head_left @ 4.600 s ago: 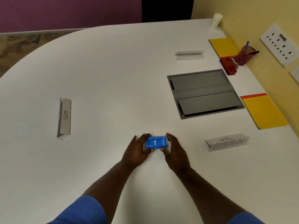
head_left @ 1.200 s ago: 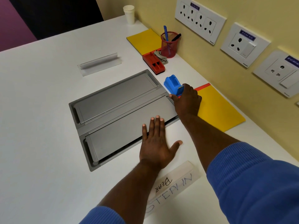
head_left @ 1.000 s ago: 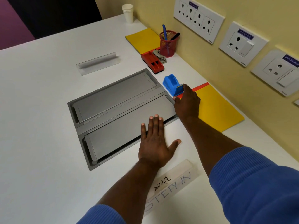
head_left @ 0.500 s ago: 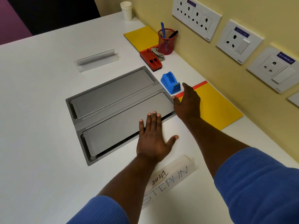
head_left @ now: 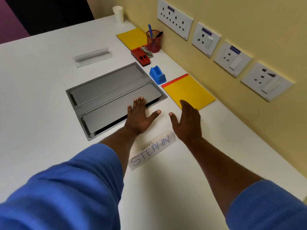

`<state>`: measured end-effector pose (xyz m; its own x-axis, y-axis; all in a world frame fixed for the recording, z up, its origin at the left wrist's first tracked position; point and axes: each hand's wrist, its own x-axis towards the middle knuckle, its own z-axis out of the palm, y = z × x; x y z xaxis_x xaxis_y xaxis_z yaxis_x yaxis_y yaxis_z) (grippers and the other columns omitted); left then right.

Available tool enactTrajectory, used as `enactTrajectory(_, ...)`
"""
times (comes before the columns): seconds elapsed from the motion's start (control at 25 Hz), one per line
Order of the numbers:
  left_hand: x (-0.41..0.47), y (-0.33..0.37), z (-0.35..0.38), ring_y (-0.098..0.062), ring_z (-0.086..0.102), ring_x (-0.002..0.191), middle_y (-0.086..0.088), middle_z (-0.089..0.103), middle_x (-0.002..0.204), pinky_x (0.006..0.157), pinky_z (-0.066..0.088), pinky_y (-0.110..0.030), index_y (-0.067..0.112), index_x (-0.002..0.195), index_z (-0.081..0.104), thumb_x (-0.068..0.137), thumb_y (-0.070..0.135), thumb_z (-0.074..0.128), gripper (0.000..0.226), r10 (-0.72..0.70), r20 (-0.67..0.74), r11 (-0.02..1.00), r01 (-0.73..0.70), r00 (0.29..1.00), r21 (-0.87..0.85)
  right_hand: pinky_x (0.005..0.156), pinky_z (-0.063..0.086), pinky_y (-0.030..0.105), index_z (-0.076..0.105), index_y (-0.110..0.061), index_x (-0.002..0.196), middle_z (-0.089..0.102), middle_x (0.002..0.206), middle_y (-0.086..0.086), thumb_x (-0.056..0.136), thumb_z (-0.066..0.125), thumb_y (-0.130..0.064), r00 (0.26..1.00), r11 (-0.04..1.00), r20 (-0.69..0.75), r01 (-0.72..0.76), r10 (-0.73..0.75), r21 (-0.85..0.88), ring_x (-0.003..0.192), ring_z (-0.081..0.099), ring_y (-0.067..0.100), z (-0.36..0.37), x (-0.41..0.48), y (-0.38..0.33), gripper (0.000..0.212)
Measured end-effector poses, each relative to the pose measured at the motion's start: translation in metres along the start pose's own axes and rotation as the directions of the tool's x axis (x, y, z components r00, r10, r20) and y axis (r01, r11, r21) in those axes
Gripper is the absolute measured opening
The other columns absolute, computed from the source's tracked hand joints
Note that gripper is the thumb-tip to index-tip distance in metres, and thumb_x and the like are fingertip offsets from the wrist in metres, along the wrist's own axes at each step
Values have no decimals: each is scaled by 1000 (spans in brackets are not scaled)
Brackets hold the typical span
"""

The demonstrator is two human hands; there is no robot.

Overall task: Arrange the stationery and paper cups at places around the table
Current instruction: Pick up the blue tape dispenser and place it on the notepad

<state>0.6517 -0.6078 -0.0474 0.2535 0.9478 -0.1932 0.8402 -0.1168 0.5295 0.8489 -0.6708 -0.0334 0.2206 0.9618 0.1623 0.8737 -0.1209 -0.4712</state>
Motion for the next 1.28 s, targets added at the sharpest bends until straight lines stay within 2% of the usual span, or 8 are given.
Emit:
enactTrajectory(0.16, -66, 16, -25, -19, -17, 157, -4, -11, 171, 126, -14, -48, 14, 162, -11, 78, 95, 1, 117, 128, -27, 975, -121, 991, 185, 127, 13, 49, 27, -11, 159, 30, 165, 9, 100, 45, -57, 997, 998, 74, 27, -23, -49, 154, 24, 24, -42, -53, -3, 78)
enactTrajectory(0.4, -186, 36, -42, -16, -26, 154, -3, -18, 169, 126, -16, -47, 14, 163, -10, 90, 88, 8, 106, 208, -48, 937, -185, 977, 297, 126, 11, 48, 26, -13, 160, 27, 166, 7, 97, 33, -68, 981, 980, 146, 148, -128, -131, 154, 23, 23, -93, -135, -29, 84)
enactTrajectory(0.6, -287, 33, -53, -15, -24, 155, -1, -15, 170, 127, -15, -47, 15, 163, -7, 93, 85, 14, 102, 180, -78, 934, -145, 981, 328, 125, 19, 53, 34, -10, 157, 35, 162, 10, 97, 25, -70, 968, 966, 171, 209, -182, -153, 152, 31, 25, -124, -221, -54, 85)
enactTrajectory(0.76, -356, 20, -64, -13, -23, 155, -1, -12, 171, 127, -13, -48, 14, 164, -5, 95, 83, 15, 99, 161, -80, 931, -124, 984, 344, 125, 17, 53, 33, -12, 157, 32, 164, 8, 97, 22, -71, 962, 967, 217, 202, -166, -154, 153, 28, 23, -143, -281, -72, 85)
enactTrajectory(0.96, -430, 5, -79, -14, -22, 156, -2, -10, 171, 128, -9, -49, 14, 164, -4, 95, 83, 14, 99, 177, -79, 931, -141, 981, 338, 123, 21, 54, 36, -12, 156, 34, 163, 7, 99, 30, -67, 954, 955, 209, 251, -217, -154, 152, 30, 22, -163, -347, -103, 79)
enactTrajectory(1.08, -458, -1, -79, -13, -20, 156, -1, -10, 171, 127, -9, -48, 13, 164, -2, 96, 82, 17, 99, 182, -104, 940, -142, 978, 310, 124, 19, 53, 35, -13, 156, 32, 164, 4, 100, 32, -66, 944, 947, 215, 285, -251, -147, 153, 27, 19, -166, -370, -120, 78)
enactTrajectory(1.28, -505, -11, -74, -13, -20, 156, 0, -10, 171, 128, -9, -48, 14, 164, -3, 95, 83, 16, 99, 130, -105, 954, -96, 986, 282, 127, 10, 48, 28, -16, 159, 24, 167, 1, 99, 25, -70, 930, 942, 248, 310, -272, -128, 155, 19, 15, -168, -395, -134, 80)
